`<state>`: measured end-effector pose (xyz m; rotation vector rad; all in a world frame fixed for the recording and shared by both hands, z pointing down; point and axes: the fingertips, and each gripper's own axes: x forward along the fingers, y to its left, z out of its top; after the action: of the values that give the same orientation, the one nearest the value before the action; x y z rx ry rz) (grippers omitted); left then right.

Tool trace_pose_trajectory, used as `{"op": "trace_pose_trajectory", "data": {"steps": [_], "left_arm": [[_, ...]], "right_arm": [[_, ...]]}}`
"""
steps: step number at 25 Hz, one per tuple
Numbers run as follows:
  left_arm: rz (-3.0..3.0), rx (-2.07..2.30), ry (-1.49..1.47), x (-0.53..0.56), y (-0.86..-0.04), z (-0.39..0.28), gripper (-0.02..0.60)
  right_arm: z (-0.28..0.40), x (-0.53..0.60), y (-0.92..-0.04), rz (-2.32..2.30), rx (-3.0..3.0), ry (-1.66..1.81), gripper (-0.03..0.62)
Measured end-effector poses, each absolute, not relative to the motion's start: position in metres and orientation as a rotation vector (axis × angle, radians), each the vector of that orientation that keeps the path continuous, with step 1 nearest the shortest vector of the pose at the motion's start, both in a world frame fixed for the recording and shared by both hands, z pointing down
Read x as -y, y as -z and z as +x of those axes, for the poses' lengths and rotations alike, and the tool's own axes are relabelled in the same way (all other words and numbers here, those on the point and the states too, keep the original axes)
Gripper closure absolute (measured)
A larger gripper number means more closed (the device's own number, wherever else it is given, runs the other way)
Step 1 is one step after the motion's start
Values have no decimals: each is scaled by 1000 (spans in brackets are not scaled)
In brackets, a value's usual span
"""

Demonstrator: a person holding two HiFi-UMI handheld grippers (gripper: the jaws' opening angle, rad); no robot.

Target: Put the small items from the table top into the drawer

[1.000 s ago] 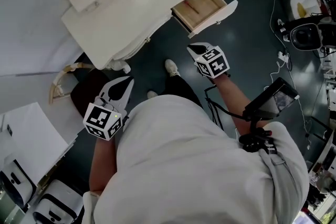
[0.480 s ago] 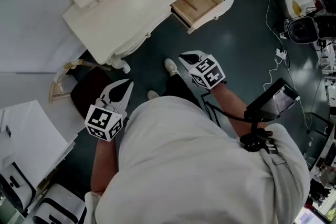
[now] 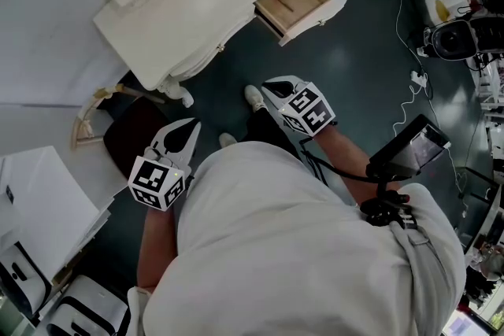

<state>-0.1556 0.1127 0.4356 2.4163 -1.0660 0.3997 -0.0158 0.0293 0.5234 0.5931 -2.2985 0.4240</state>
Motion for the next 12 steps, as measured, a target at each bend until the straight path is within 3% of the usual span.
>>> {"op": "trace_pose_trajectory", "data": {"steps": [12], "left_arm": [[2415,1049,-411,-114,-442,-151,580]], "right_arm": [[-23,-35,-519,557,2323,-387,594]]}}
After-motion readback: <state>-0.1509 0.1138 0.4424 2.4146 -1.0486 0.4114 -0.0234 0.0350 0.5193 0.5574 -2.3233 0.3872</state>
